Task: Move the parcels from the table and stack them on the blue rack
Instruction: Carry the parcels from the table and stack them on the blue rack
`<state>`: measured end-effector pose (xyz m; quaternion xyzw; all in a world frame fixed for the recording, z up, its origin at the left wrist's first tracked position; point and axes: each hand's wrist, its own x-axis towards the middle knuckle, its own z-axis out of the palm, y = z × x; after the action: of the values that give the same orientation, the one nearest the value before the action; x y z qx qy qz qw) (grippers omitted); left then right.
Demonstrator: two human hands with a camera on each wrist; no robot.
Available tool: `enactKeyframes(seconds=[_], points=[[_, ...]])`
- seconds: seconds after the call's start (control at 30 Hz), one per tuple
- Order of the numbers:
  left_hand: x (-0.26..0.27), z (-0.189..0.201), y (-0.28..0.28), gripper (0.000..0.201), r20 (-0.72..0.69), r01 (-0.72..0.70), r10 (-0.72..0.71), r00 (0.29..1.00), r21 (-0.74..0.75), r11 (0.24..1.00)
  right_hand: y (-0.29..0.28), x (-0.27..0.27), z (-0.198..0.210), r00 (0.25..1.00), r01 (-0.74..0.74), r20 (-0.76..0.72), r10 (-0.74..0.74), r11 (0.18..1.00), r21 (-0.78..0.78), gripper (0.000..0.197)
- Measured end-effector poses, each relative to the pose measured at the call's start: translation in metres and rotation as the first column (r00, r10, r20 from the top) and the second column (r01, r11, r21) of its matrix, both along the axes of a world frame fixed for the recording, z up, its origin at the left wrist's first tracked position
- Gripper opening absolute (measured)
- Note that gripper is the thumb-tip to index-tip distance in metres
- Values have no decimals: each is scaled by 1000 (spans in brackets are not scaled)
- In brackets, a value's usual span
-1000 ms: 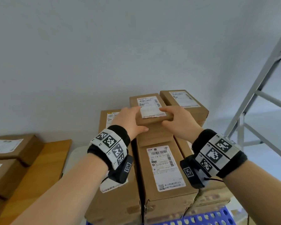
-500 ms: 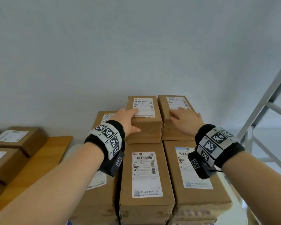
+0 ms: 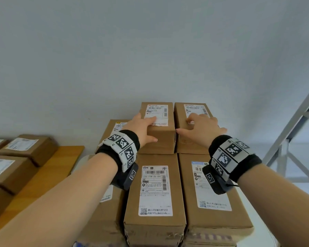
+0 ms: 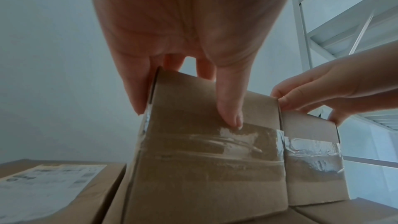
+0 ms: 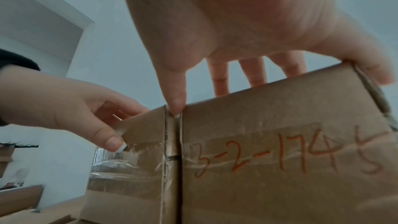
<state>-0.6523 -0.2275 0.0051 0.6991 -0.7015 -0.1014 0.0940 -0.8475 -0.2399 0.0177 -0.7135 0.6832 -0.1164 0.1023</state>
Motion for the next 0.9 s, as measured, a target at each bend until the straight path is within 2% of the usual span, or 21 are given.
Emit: enactKeyframes(seconds=[0.13,0.4,0.6,0.9], points=[[-4,0,0,77,15,1,-1,1000,-17,1000,-1,0,0,999,7,39,-5,999,-44,47],[-3,1,-1,76,-7,23,-23,1000,-25,999,3,3,2,998,44,46,-38,990,-132,58],[-2,2,0,73,-13,32,-33,999,-33,999,7,4,-4,1000,16,10,-15,995,-95,55],[-1,2,-1,72,16,47,-47,999,-30,998,7,1,-10,1000,-25,-5,24,992,-125,52]])
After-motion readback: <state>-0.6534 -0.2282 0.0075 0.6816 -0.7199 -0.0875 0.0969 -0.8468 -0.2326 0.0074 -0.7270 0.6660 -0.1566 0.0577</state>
